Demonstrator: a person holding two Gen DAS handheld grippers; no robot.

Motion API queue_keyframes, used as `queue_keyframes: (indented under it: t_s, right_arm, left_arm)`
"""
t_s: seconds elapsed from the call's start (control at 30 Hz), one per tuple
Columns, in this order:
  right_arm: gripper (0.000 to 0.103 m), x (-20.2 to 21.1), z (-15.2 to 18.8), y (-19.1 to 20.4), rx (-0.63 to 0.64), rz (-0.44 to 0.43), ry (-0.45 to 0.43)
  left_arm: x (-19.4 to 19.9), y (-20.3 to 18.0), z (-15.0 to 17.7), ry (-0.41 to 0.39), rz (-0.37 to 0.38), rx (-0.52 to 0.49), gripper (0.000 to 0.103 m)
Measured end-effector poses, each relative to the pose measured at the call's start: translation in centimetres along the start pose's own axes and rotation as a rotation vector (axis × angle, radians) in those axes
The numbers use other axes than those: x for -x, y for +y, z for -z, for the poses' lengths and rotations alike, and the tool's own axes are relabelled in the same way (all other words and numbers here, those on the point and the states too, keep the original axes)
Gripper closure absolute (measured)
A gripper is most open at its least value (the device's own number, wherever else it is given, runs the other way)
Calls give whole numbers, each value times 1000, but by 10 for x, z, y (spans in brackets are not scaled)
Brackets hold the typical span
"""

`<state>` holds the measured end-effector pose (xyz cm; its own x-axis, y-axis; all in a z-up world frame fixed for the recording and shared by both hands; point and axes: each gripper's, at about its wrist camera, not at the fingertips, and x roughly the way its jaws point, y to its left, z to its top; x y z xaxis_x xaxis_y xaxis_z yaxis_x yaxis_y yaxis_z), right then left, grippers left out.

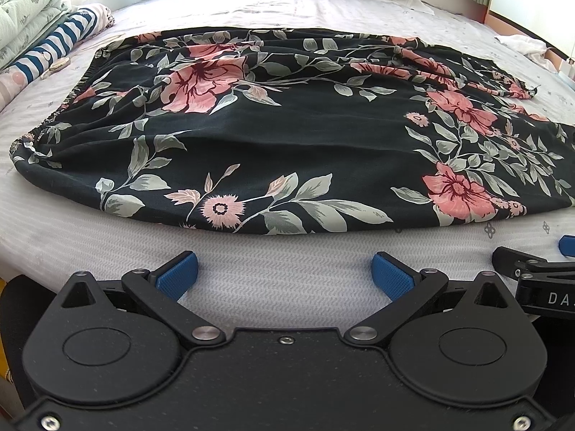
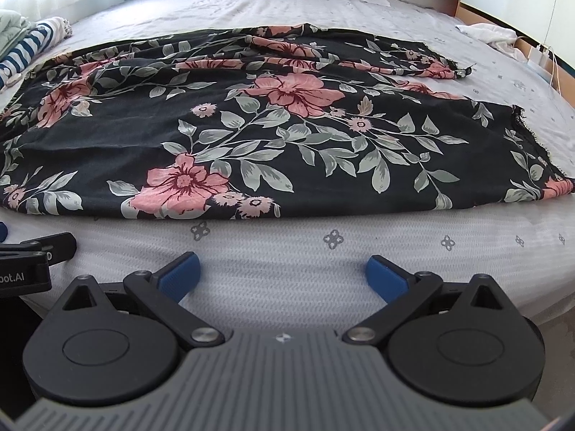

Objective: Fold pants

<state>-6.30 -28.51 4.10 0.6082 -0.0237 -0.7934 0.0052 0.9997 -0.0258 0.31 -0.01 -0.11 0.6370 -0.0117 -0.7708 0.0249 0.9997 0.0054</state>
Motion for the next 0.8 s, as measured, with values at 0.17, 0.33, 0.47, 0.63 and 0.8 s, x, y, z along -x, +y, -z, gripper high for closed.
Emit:
queue_keyframes:
  t_s: [0.17,0.33,0.47,0.63,0.8]
  right_arm:
    - [0,0,7,0,-14,14,-32]
    - [0,2,13,-1,0,5,-78]
    - [0,2,15,-2,-2,0,-94]
    - [0,3,18,-1,-1,4,-113]
    - [0,5,21,-2,-4,-11,-142]
  left_arm:
    - [2,3,-2,0,4,15,0]
    - [3,6,0,-16,11,9,0]
    - [3,6,1,-21,16,6,0]
    - [3,3,1,-24,4,-9,0]
    - [4,3,1,-30,11,-12,0]
